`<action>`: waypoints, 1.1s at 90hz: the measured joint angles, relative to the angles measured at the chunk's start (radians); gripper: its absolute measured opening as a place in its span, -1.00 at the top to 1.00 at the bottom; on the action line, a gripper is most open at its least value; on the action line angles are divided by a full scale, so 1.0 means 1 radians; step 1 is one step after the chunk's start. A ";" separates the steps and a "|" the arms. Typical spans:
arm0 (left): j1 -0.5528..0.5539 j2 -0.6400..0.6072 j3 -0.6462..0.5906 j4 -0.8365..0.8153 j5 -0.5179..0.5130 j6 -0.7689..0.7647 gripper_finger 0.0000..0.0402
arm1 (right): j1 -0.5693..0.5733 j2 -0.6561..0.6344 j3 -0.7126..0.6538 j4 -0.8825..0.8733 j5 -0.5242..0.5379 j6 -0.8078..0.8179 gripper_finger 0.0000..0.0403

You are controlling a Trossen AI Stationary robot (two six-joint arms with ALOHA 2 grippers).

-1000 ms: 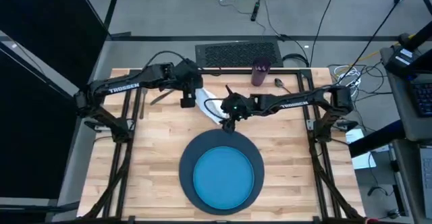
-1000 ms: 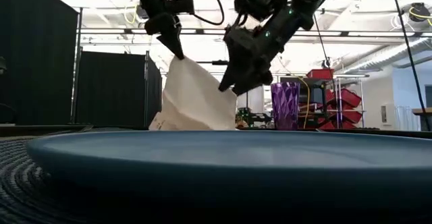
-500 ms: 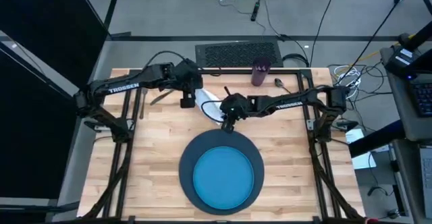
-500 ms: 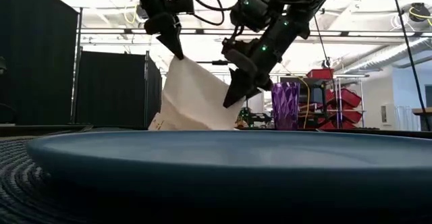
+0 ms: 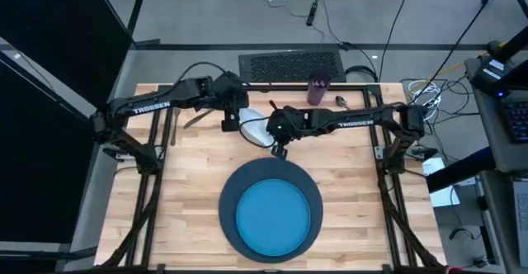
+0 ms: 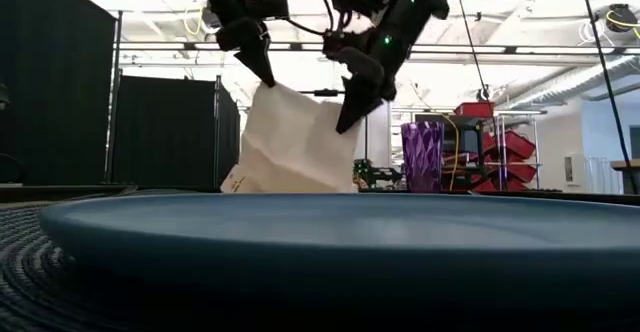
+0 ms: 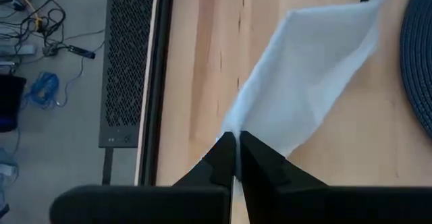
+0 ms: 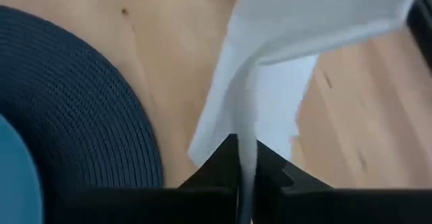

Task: Set table place
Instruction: Fold the white table napkin

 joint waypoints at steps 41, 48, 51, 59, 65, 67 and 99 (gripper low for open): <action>-0.001 0.000 0.000 -0.131 -0.001 -0.027 1.00 | 0.001 -0.063 0.043 -0.180 -0.015 -0.001 1.00; -0.006 0.000 0.000 -0.170 0.011 -0.043 1.00 | 0.002 -0.072 0.043 -0.177 -0.034 0.008 1.00; -0.010 0.000 0.000 -0.180 0.012 -0.050 1.00 | 0.003 -0.073 0.043 -0.176 -0.044 0.011 1.00; -0.025 0.000 0.000 -0.202 0.013 -0.057 1.00 | 0.013 -0.073 0.044 -0.175 -0.050 0.016 1.00; -0.039 -0.003 0.000 -0.217 0.014 -0.074 1.00 | 0.022 -0.073 0.044 -0.174 -0.072 0.017 1.00; -0.043 -0.006 0.000 -0.229 0.015 -0.078 1.00 | 0.024 -0.073 0.044 -0.169 -0.087 0.017 1.00; -0.128 -0.019 0.001 -0.321 0.050 -0.166 1.00 | 0.089 -0.073 0.044 -0.154 -0.131 0.052 1.00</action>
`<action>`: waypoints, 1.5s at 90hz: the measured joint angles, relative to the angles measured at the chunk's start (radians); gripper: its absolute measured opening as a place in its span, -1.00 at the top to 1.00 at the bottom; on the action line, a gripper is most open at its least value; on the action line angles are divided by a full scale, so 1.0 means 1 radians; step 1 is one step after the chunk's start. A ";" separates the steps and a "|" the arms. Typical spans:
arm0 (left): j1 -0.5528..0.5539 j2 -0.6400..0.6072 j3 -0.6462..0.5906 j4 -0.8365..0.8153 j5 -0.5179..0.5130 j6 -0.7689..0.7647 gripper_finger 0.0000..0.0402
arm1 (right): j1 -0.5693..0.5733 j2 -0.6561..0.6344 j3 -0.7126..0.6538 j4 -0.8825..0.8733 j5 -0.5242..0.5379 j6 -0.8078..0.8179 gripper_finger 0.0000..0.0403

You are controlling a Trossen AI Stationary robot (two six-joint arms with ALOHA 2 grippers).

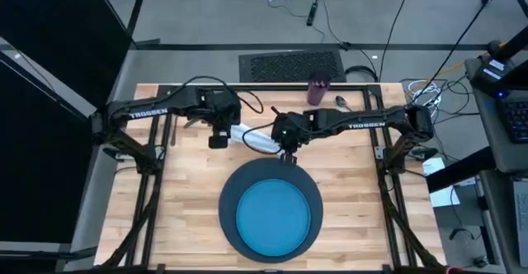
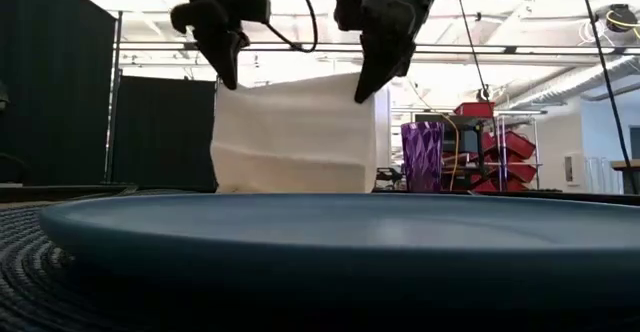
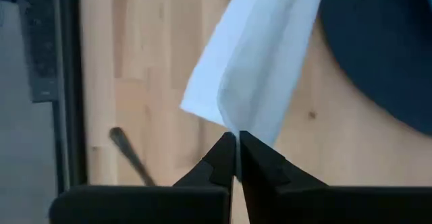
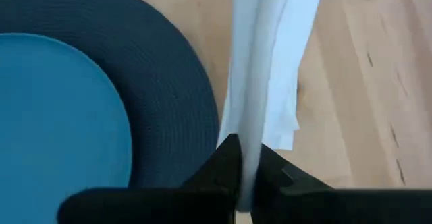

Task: Set table place
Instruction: Fold the white table napkin

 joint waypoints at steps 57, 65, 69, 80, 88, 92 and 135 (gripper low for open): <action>0.031 0.002 -0.146 0.215 -0.014 0.038 1.00 | -0.048 0.071 -0.002 -0.004 0.006 0.017 1.00; 0.043 0.002 -0.146 0.242 -0.014 0.057 1.00 | -0.062 0.078 -0.002 0.000 0.009 0.015 1.00; 0.050 0.003 -0.146 0.245 -0.014 0.064 1.00 | -0.070 0.084 -0.002 0.003 0.010 0.010 1.00; 0.070 0.033 -0.146 0.252 -0.014 0.070 1.00 | -0.090 0.101 -0.002 0.002 0.009 0.000 1.00; 0.081 0.064 -0.146 0.255 -0.014 0.086 1.00 | -0.105 0.114 -0.003 0.006 0.010 -0.012 1.00; 0.083 0.081 -0.146 0.255 -0.014 0.088 1.00 | -0.111 0.118 -0.003 0.008 0.010 -0.014 1.00; 0.105 0.086 -0.146 0.398 -0.118 0.168 1.00 | -0.132 0.107 -0.004 -0.005 0.200 -0.084 1.00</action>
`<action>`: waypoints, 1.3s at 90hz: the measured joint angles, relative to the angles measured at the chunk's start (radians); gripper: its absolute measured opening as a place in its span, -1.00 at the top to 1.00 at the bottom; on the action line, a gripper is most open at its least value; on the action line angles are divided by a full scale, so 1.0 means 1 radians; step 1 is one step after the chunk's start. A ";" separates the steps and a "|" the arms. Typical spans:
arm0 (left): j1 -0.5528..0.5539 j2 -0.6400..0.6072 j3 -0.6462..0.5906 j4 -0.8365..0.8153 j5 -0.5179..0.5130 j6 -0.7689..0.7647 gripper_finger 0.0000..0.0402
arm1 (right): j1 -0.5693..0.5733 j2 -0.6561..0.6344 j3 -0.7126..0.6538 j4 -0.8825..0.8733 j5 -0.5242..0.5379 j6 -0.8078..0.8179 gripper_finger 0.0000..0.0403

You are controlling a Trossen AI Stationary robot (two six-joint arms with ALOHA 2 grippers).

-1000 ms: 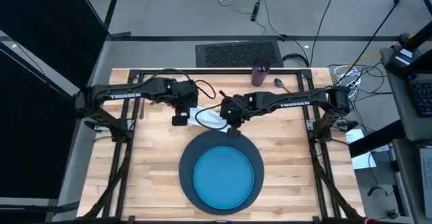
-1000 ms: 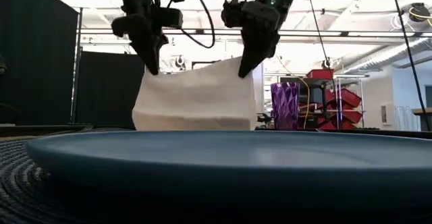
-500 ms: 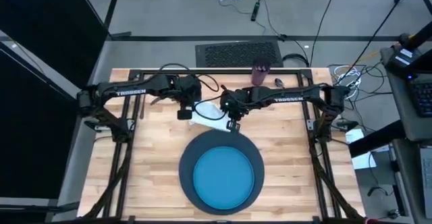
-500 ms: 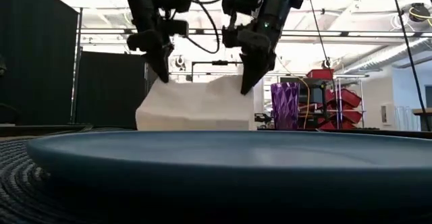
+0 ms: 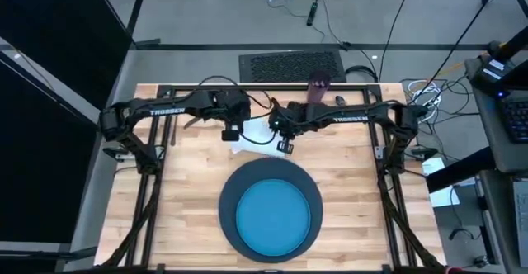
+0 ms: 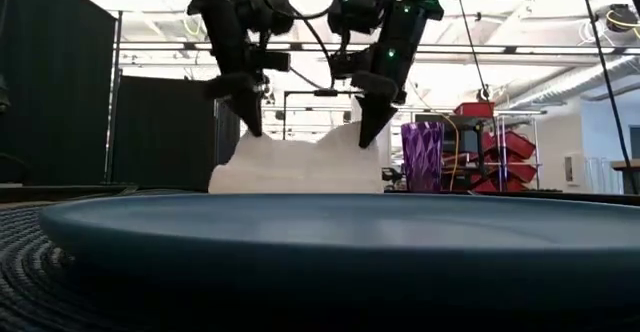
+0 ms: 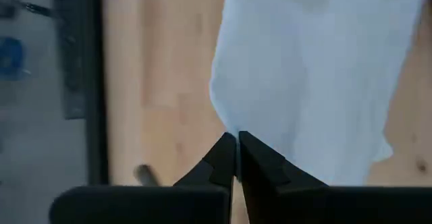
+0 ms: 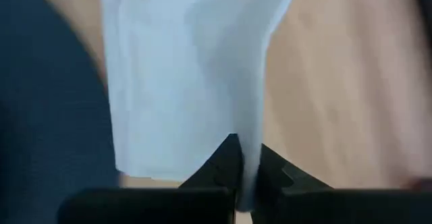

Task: Set table place
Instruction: Fold the white table napkin

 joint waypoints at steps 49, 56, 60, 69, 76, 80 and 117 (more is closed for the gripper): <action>-0.005 -0.259 0.157 0.089 -0.103 0.051 1.00 | -0.007 -0.305 0.000 0.155 0.211 -0.083 1.00; -0.005 -0.250 0.175 0.093 -0.104 0.050 1.00 | -0.023 -0.316 0.000 0.195 0.209 -0.108 1.00; -0.005 -0.242 0.176 0.101 -0.103 0.037 1.00 | -0.031 -0.317 0.001 0.195 0.205 -0.108 1.00; -0.005 -0.215 0.162 0.065 -0.064 -0.028 1.00 | -0.033 -0.304 0.001 0.131 0.179 -0.064 1.00; -0.020 -0.193 0.128 0.031 -0.025 -0.075 1.00 | -0.006 -0.278 0.001 0.056 0.147 -0.008 1.00; -0.030 -0.184 0.096 0.038 -0.012 -0.093 1.00 | 0.013 -0.262 0.001 0.012 0.141 0.017 1.00; -0.187 -0.169 -0.066 -0.067 0.015 -0.235 1.00 | 0.186 -0.192 0.001 -0.135 0.016 0.237 1.00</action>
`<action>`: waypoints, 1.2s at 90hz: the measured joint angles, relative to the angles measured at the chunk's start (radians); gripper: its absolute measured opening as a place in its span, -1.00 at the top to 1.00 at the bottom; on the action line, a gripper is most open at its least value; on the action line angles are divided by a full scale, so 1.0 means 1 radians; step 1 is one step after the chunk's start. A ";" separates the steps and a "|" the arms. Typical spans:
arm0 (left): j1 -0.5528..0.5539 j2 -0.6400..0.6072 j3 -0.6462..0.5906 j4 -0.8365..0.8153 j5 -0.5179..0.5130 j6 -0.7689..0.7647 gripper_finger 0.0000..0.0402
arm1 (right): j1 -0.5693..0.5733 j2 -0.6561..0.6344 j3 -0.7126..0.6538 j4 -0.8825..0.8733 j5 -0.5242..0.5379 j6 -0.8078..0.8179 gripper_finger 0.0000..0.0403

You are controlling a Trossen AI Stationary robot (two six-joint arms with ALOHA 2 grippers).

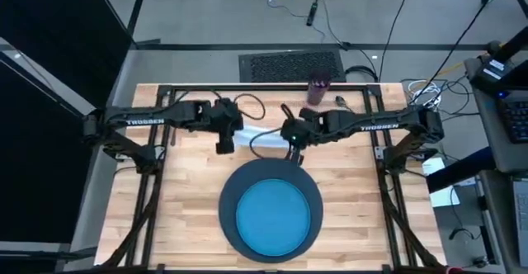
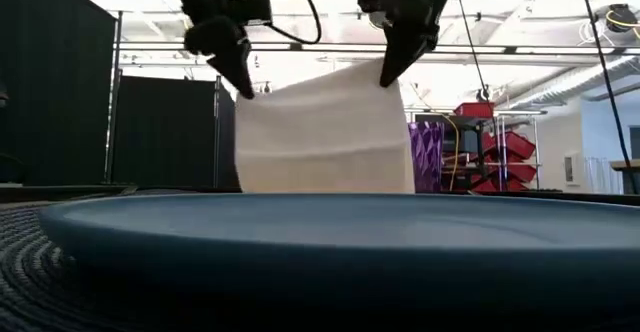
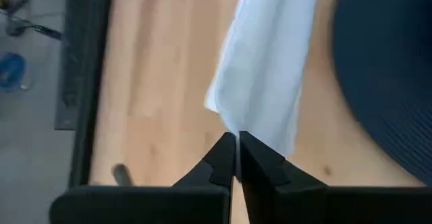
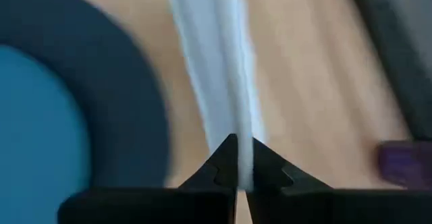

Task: Set table place
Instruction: Fold the white table napkin

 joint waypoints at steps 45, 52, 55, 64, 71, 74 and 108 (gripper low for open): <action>-0.110 0.028 -0.078 0.059 0.018 -0.082 1.00 | 0.106 0.131 0.000 -0.022 0.005 0.089 1.00; -0.110 0.030 -0.129 0.071 0.007 -0.084 1.00 | 0.114 0.142 0.000 -0.024 0.004 0.098 1.00; -0.109 0.030 -0.142 0.089 -0.007 -0.083 1.00 | 0.113 0.146 0.000 -0.029 0.004 0.099 1.00; -0.098 0.030 -0.153 0.115 -0.023 -0.082 1.00 | 0.094 0.148 -0.003 -0.035 0.002 0.100 1.00; -0.085 0.031 -0.155 0.138 -0.028 -0.068 1.00 | 0.073 0.147 -0.022 -0.025 0.001 0.100 1.00; -0.078 0.036 -0.154 0.157 -0.029 -0.057 1.00 | 0.063 0.147 -0.031 -0.028 0.000 0.102 1.00; -0.001 0.146 -0.154 0.256 0.012 0.001 1.00 | -0.021 0.147 -0.138 0.044 -0.030 0.103 1.00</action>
